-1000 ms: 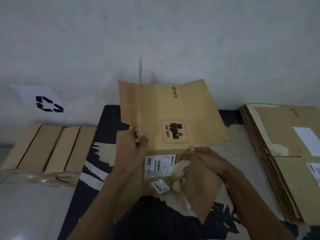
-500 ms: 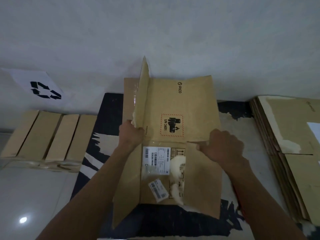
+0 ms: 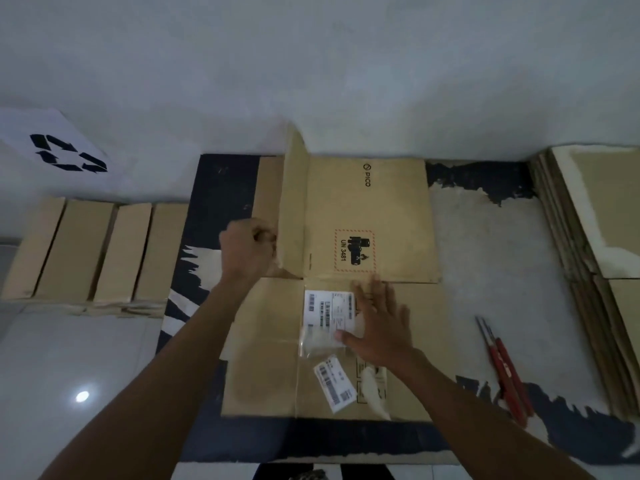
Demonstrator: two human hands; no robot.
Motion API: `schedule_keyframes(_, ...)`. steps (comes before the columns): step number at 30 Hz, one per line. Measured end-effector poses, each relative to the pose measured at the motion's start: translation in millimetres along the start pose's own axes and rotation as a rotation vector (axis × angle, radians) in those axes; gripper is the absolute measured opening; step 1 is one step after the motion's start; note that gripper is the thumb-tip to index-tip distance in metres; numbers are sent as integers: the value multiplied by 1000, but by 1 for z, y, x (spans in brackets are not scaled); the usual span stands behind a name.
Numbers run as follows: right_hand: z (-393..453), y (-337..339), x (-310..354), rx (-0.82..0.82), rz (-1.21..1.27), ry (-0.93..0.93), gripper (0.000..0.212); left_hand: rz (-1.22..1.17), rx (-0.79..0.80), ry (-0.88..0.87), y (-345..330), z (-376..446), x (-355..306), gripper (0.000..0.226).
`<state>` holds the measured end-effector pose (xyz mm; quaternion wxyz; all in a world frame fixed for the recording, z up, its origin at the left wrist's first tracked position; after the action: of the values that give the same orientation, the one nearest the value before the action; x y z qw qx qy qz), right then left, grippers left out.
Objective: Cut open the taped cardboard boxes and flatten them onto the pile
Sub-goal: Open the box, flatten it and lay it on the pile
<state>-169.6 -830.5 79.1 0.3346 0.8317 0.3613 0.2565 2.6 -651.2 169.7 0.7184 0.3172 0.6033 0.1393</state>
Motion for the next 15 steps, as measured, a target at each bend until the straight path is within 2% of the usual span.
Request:
schedule_keyframes(3, 3, -8, 1, -38, -23, -17, 117, 99, 37, 41, -5, -7, 12, 32)
schedule_keyframes(6, 11, -1, 7, -36, -32, -31, 123, 159, -114, 50, -19, -21, 9, 45)
schedule_keyframes(8, 13, 1, 11, -23, -56, -39, 125, 264, -226, -120, -33, -37, 6, 48)
schedule_keyframes(9, 12, -1, 12, -26, -51, -40, 124, 314, -227, -239, -44, -48, 7, 48)
schedule_keyframes(10, 10, -5, 11, -43, -39, -40, 122, 358, -191, -338, -57, -60, 10, 47)
schedule_keyframes(12, 5, -15, 7, -92, -36, -49, 115, 389, -44, -420, -81, -89, 19, 50)
schedule_keyframes(15, -4, -36, -3, -185, -67, -38, 99, 377, 223, -356, -105, -131, 45, 48)
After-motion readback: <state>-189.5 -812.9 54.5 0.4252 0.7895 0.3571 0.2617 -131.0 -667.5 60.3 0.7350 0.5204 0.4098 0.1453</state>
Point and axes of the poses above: each hand's wrist, its own z-axis towards the middle knuckle, its own y-axis out of the back of the hand, x = y × z, the point moved 1 cm from there along z, towards the middle knuckle, and after that the axes turned 12 degrees about -y, right-handed, at the moved point
